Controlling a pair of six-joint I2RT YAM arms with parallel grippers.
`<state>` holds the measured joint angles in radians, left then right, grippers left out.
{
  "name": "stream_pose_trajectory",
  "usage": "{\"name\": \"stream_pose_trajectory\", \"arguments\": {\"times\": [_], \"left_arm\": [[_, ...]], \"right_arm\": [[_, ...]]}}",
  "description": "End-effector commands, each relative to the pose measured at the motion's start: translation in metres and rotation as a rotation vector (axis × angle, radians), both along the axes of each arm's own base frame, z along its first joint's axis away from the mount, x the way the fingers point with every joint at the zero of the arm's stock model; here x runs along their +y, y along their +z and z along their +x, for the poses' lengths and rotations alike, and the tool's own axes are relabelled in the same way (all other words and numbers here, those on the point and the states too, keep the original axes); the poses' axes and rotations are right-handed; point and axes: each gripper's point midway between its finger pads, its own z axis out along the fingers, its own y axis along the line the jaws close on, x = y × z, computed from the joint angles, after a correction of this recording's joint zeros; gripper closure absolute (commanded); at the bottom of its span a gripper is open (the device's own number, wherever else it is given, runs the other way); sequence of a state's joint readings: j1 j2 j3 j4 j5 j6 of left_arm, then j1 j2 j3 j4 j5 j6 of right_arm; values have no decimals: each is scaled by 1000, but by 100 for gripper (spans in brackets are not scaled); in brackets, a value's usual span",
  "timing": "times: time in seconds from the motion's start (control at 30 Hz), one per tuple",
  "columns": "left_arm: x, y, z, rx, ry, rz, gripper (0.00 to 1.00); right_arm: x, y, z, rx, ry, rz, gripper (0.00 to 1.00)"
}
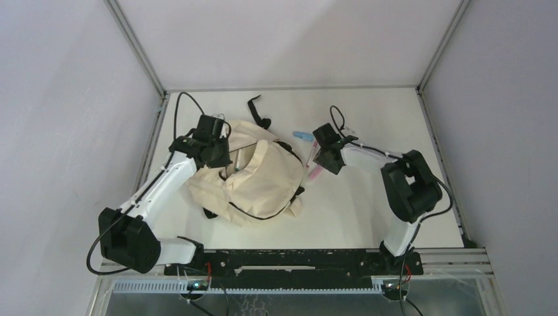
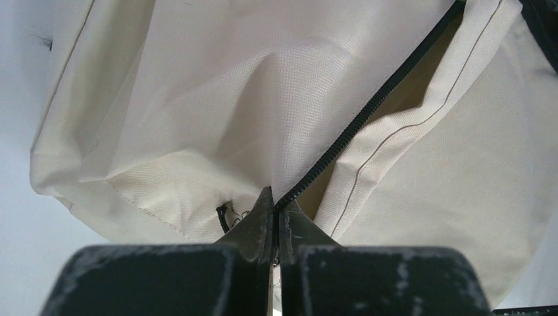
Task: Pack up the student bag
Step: Pick up the stationery from the center of the board.
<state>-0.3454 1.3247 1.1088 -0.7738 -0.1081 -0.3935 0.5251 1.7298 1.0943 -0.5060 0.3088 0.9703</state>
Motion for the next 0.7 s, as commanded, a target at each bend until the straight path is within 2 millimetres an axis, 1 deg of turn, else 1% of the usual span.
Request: {"name": "stream_pose_trajectory", "arguments": {"times": [0.0, 0.1, 0.2, 0.3, 0.37, 0.5, 0.57, 0.63, 0.67], "left_arm": [[15, 14, -1, -56, 57, 6, 100], [11, 15, -3, -53, 41, -13, 100], [8, 13, -4, -47, 32, -28, 100], [5, 13, -4, -46, 25, -42, 100], [3, 14, -3, -47, 28, -52, 100], [-2, 15, -2, -49, 16, -79, 100], [-4, 15, -2, -48, 4, -86, 100], [-6, 14, -2, -47, -7, -91, 100], [-7, 14, -3, -47, -11, -95, 100]], "right_arm": [[18, 2, 15, -1, 4, 11, 42], [23, -5, 15, 3, 11, -10, 42], [18, -15, 7, 42, 6, -62, 44], [14, -21, -3, 71, 10, -89, 51], [12, -21, -8, 73, 13, -86, 60], [4, -6, -14, 34, 21, -57, 89], [3, 6, -14, -4, 55, -21, 100], [6, 24, -13, -83, 101, 22, 100], [11, 41, -12, -150, 129, 56, 100]]}}
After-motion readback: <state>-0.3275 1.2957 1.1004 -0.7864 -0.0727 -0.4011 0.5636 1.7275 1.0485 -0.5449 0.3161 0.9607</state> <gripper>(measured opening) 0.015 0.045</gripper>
